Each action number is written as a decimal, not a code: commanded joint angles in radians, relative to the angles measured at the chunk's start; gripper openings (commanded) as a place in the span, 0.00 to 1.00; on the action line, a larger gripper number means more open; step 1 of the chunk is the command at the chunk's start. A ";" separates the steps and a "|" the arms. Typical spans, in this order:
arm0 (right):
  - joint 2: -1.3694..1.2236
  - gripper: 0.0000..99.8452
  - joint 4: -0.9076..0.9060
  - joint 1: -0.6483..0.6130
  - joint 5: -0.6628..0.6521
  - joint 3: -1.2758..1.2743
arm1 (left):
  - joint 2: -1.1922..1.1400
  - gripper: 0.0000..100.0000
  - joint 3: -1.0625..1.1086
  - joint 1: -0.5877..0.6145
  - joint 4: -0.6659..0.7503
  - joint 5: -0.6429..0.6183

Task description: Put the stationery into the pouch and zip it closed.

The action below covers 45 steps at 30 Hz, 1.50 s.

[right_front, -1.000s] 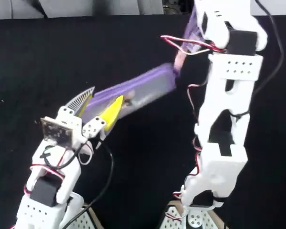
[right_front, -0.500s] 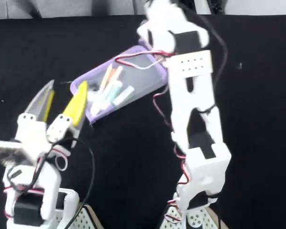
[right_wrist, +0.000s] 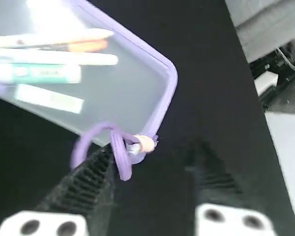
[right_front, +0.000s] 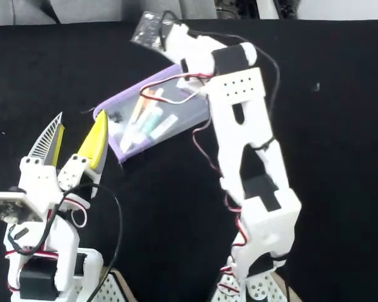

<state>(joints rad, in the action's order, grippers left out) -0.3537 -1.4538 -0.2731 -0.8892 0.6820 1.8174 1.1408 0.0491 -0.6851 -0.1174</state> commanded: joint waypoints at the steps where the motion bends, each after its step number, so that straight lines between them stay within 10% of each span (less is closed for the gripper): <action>1: 0.022 0.42 -0.123 -0.069 -0.009 0.156 | -0.005 0.25 -0.005 -0.001 -0.005 -0.011; 16: 0.008 0.45 -0.310 -0.269 -0.055 0.269 | -0.005 0.25 -0.004 -0.047 -0.152 0.083; 33: -0.094 0.45 -0.117 -0.068 -0.230 -0.042 | -0.003 0.25 0.031 -0.099 -0.196 0.117; 45: 0.035 0.45 -0.176 -0.212 -0.158 -0.088 | -0.003 0.25 0.033 -0.099 -0.199 0.118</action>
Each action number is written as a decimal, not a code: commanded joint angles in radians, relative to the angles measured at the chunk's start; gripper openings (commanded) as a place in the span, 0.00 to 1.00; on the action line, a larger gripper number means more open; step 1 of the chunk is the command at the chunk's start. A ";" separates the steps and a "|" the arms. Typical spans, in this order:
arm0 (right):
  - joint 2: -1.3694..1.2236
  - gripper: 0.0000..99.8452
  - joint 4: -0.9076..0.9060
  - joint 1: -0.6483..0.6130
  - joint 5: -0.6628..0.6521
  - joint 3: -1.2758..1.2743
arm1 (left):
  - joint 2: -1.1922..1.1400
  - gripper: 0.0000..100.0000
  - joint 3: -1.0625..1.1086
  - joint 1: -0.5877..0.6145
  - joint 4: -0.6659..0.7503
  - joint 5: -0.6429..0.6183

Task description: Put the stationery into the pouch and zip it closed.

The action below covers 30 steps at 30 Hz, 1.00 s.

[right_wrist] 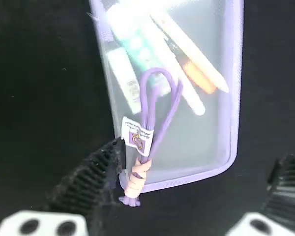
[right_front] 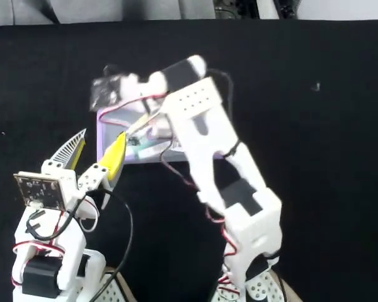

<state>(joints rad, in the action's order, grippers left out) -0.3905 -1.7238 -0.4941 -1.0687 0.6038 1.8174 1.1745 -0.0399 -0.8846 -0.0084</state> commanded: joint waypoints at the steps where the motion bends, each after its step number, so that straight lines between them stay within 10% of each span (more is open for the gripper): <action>1: 0.073 0.45 0.120 0.032 0.029 0.002 | -0.003 0.25 -0.001 -0.010 0.000 0.009; 12: 0.073 0.44 0.034 0.180 0.060 0.285 | -0.003 0.22 0.001 -0.010 -0.002 0.009; 21: 0.143 0.02 0.017 0.255 0.508 0.558 | -0.002 0.03 -0.061 -0.008 0.000 0.011; 30: 0.298 0.05 -0.043 0.339 0.839 0.530 | 0.009 0.03 -0.131 0.240 -0.137 0.000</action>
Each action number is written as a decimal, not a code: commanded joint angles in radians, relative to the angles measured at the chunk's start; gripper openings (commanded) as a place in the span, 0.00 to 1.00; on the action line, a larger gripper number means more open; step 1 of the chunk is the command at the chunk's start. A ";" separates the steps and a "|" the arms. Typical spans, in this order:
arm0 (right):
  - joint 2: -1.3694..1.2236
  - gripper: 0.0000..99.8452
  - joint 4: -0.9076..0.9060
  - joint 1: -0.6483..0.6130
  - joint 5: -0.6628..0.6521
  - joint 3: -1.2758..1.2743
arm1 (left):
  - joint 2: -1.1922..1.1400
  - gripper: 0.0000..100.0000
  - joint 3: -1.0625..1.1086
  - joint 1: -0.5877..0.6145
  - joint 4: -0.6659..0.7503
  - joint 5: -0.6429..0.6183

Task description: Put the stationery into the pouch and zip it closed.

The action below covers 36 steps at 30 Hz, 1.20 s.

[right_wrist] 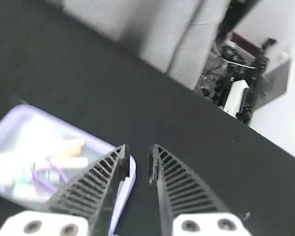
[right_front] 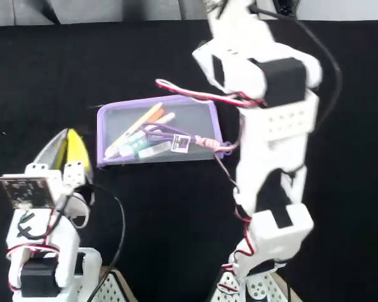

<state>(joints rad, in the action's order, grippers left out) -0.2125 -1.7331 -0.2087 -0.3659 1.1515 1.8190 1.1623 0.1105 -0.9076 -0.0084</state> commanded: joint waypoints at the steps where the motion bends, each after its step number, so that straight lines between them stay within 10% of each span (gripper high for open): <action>1: 0.148 0.03 -0.034 0.054 0.163 -0.036 | 0.008 0.03 -0.157 0.094 -0.170 0.000; 14: 0.687 0.01 0.008 0.057 0.253 -0.711 | 0.008 0.03 -0.418 0.101 -0.640 -0.034; 36: 1.727 0.01 0.493 0.058 0.069 -2.057 | 0.008 0.03 0.042 0.099 -0.491 -0.040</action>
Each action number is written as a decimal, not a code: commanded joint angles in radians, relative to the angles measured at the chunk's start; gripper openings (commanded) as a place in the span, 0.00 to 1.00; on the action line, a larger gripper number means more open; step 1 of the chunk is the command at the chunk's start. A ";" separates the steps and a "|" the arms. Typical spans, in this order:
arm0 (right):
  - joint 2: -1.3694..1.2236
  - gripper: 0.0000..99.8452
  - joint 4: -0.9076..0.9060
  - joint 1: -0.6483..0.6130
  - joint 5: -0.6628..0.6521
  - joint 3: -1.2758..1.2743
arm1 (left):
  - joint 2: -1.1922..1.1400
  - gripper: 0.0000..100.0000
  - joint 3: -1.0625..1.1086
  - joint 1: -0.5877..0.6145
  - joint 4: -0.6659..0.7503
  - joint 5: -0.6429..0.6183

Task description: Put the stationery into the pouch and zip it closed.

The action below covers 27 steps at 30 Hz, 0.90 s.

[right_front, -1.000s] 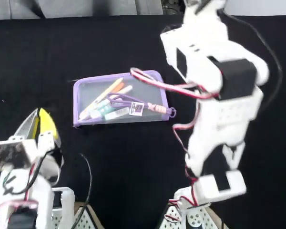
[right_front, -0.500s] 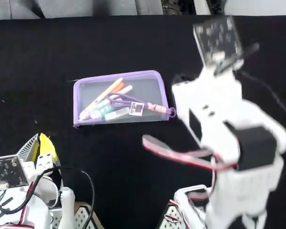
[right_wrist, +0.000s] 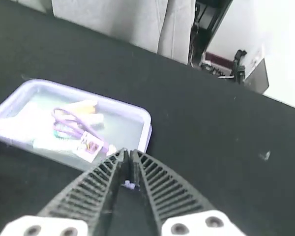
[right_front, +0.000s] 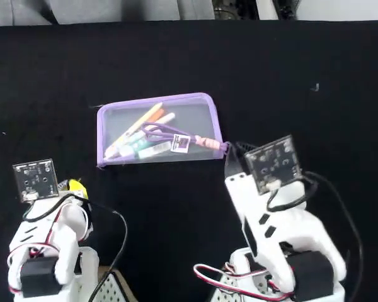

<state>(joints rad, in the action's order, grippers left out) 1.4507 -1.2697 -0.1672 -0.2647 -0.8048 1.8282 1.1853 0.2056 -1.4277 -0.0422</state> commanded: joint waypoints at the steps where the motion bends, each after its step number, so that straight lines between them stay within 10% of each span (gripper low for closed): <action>1: 0.082 0.01 0.029 0.017 -0.032 -0.136 | -0.002 0.03 0.047 0.005 0.038 -0.003; 27: 0.443 0.01 0.040 0.296 -0.025 -0.880 | -0.003 0.03 0.512 0.012 0.150 0.000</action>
<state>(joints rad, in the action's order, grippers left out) 1.8021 -1.1362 0.1105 -0.2846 -1.6870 1.8205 1.6732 0.2087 -1.2866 -0.0391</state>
